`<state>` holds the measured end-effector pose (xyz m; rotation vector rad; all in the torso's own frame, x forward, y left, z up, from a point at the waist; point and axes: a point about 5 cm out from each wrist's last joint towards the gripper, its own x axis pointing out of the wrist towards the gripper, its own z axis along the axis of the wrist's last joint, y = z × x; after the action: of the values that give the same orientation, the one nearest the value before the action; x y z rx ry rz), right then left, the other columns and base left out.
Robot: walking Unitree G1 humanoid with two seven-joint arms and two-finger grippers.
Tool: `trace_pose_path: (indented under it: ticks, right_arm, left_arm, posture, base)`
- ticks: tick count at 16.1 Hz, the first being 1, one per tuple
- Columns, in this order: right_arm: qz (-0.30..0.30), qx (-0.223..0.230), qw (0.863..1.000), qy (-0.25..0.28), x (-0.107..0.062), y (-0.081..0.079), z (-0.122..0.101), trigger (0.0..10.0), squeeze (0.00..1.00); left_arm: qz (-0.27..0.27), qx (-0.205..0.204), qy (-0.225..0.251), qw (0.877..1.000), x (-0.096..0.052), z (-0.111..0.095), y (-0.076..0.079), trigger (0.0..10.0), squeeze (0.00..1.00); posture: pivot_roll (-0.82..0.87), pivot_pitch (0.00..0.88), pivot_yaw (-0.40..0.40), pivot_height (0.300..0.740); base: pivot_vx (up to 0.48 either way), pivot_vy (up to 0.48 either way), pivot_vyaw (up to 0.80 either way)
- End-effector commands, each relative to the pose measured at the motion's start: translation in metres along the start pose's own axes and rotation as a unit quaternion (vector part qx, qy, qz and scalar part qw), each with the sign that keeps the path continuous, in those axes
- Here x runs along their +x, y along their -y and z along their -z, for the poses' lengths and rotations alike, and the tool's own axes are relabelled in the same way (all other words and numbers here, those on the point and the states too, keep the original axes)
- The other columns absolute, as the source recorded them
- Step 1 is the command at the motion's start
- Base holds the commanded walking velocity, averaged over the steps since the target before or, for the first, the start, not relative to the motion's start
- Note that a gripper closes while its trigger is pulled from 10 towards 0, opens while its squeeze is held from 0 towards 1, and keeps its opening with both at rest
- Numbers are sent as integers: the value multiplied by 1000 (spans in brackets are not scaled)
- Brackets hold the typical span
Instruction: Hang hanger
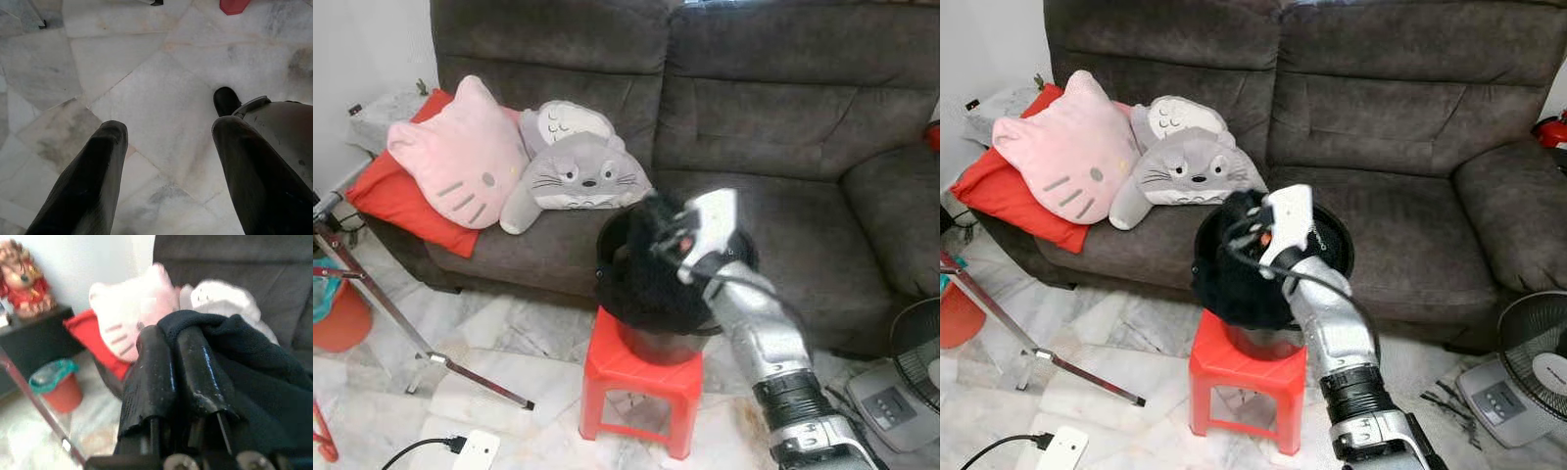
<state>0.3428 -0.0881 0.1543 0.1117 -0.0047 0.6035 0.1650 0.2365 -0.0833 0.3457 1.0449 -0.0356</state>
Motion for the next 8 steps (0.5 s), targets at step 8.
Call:
trace_pose_path:
  ticks: [8]
  right_arm:
    - [-27,-21,999,-14,-1,-6,5,0,0]
  left_arm:
    - [5,1,-7,1000,0,3,0,10000,0]
  posture:
    - [-118,0,14,740]
  base:
    - [0,0,0]
